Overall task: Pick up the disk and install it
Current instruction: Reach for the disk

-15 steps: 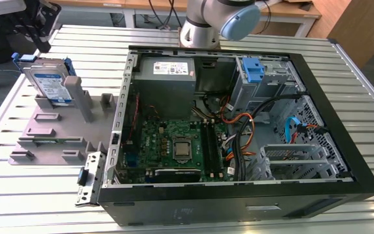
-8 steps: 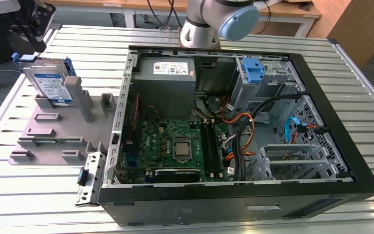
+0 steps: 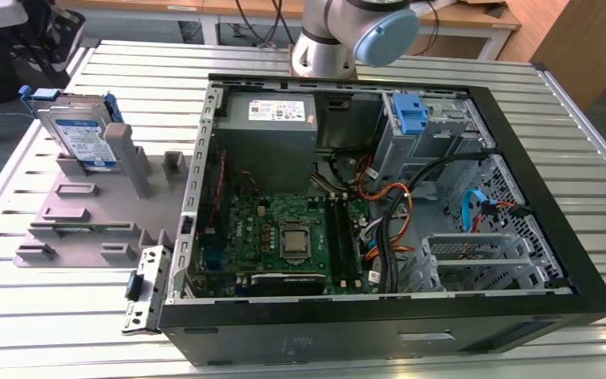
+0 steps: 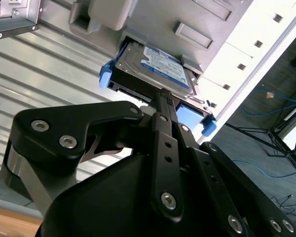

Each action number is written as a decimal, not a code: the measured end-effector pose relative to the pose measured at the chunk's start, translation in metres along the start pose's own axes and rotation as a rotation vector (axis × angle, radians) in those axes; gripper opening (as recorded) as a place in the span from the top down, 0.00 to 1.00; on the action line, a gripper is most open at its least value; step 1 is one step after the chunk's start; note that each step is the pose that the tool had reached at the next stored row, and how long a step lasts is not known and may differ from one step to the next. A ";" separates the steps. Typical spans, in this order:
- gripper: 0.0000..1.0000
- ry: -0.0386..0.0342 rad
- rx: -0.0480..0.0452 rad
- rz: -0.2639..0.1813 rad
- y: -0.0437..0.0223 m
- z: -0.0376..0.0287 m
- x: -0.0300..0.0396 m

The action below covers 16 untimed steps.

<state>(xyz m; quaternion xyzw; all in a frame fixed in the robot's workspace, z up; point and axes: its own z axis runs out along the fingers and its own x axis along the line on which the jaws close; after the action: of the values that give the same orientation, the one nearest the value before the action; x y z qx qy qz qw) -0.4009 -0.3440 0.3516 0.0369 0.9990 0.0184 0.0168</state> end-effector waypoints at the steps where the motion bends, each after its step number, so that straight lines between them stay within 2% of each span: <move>1: 0.89 0.0021 0.0003 0.000 0.0000 0.0014 0.0001; 5: 0.89 0.0090 0.0007 -0.002 -0.0002 0.0059 0.0001; 11: 0.89 0.0092 0.0007 -0.002 0.0000 0.0077 0.0005; 16: 0.89 0.0092 0.0006 -0.002 0.0028 0.0092 0.0010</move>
<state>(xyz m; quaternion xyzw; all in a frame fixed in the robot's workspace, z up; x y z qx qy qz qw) -0.4014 -0.3409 0.3425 0.0357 0.9991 0.0182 0.0122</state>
